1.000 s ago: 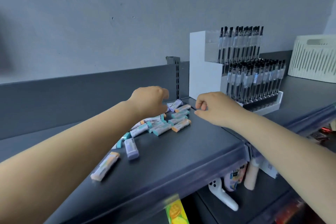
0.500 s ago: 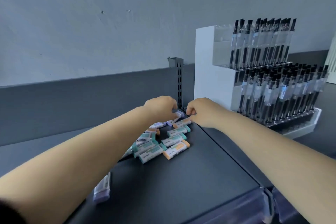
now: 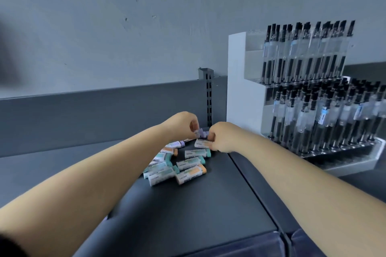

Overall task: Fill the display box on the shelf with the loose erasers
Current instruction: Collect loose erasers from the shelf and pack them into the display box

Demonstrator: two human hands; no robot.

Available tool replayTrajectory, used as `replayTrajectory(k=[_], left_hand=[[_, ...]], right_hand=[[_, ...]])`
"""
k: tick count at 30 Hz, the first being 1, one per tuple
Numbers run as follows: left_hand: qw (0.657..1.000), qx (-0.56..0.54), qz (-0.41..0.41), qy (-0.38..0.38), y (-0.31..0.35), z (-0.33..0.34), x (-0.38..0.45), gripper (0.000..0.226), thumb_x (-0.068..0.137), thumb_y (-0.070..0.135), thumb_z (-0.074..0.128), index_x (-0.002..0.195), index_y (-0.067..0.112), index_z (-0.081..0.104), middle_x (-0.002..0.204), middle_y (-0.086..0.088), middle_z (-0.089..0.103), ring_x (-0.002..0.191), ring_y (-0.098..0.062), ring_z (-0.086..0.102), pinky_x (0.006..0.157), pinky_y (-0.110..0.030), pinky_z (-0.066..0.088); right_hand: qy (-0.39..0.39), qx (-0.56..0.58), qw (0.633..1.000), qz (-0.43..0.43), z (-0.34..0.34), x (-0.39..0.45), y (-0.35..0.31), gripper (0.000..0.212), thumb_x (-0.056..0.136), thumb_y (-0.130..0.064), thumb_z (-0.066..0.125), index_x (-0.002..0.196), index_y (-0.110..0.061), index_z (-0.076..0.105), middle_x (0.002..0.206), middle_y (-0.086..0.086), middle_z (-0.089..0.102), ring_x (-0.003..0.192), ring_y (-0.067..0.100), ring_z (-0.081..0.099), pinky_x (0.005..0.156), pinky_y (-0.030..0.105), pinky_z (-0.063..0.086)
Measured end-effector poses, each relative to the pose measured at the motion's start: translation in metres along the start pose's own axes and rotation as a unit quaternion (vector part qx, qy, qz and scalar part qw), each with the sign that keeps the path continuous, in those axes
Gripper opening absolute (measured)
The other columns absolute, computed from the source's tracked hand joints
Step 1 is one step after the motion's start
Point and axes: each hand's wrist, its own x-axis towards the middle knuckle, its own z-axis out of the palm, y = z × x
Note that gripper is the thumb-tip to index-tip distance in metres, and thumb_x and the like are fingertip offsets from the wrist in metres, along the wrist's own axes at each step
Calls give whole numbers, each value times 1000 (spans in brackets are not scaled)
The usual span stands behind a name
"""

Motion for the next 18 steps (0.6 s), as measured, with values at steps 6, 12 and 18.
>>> replayTrajectory(k=[6,12,18], left_hand=[[997,-49,-32,57,6,-22,-30,26,87,17,57,112,12,59,99,-2,63,86,-17,56,70,-23,44],[979,-115,-85,146,14,-38,-76,20,86,12,57,106,14,60,96,3,64,84,-15,58,59,-17,44],[942,-204,-135,231,16,-42,-130,17,82,10,65,96,15,57,81,6,59,53,-3,53,47,-11,42]], right_hand=[[6,-37,999,10,-11,-21,-3,29,81,3,46,56,-8,38,58,6,34,51,18,30,46,25,26],[95,129,984,-72,-24,-45,-3,19,81,-19,59,72,-3,63,77,11,63,67,21,49,51,25,33],[119,328,925,-149,-17,-78,-24,11,71,-10,68,76,-8,58,75,1,58,68,16,49,52,23,36]])
